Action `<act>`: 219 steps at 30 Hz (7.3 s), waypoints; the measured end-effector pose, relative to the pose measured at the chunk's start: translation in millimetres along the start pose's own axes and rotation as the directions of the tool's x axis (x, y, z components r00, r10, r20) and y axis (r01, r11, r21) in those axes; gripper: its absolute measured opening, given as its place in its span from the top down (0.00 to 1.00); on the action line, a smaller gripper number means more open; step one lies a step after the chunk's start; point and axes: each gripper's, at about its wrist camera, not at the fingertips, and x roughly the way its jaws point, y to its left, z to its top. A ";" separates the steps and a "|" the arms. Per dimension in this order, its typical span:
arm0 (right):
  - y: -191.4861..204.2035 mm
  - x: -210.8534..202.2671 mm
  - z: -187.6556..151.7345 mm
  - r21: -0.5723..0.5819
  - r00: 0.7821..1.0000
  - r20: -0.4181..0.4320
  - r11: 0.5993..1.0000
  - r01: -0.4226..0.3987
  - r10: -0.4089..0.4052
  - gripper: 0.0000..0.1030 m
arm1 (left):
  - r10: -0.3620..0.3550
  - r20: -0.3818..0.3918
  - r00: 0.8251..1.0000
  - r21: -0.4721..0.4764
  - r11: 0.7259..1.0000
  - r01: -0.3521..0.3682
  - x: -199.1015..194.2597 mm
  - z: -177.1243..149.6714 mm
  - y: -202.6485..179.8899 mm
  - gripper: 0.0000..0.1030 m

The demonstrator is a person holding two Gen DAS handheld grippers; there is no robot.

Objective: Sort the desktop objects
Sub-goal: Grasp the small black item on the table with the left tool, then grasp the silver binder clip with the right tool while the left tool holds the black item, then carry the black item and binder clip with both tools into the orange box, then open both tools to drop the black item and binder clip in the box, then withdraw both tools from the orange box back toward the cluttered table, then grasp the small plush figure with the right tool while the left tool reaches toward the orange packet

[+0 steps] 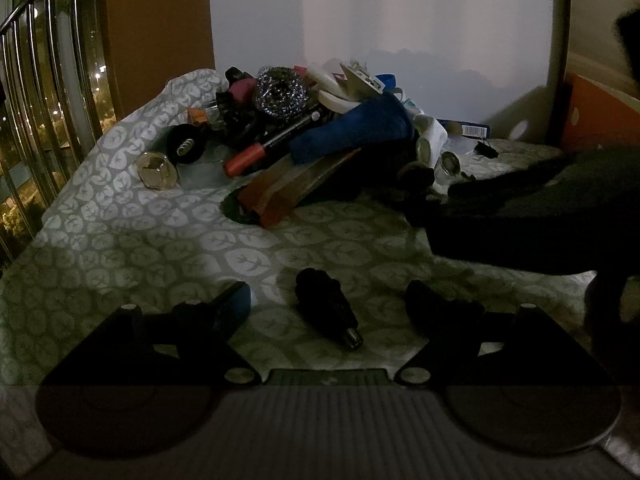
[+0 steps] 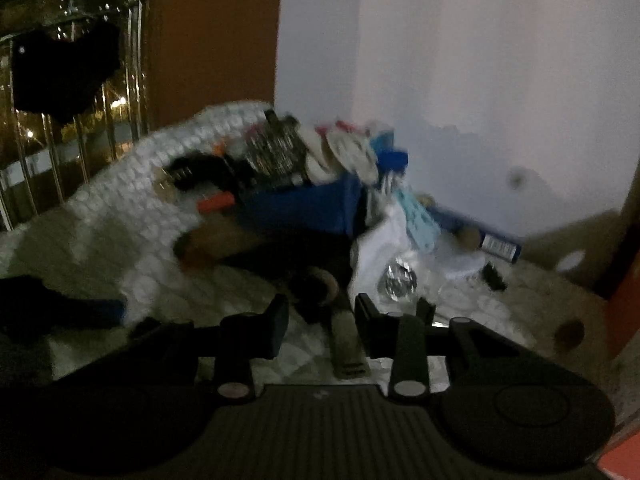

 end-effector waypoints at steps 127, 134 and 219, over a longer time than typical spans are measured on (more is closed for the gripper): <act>-253.6 -177.9 -62.3 0.559 0.761 0.159 0.693 0.456 -0.629 0.92 | -0.281 0.300 0.912 0.277 0.940 0.198 9.3 112.4 -266.6 0.76; -249.9 -175.3 -66.9 0.570 0.730 0.154 0.663 0.485 -0.666 0.44 | -0.272 0.337 0.902 0.265 0.946 0.186 1.0 108.5 -263.0 0.26; 24.3 -3.2 -10.5 0.234 0.979 0.000 0.952 0.198 -0.204 0.81 | -0.163 0.168 0.972 0.087 0.985 0.151 25.3 33.0 68.9 0.08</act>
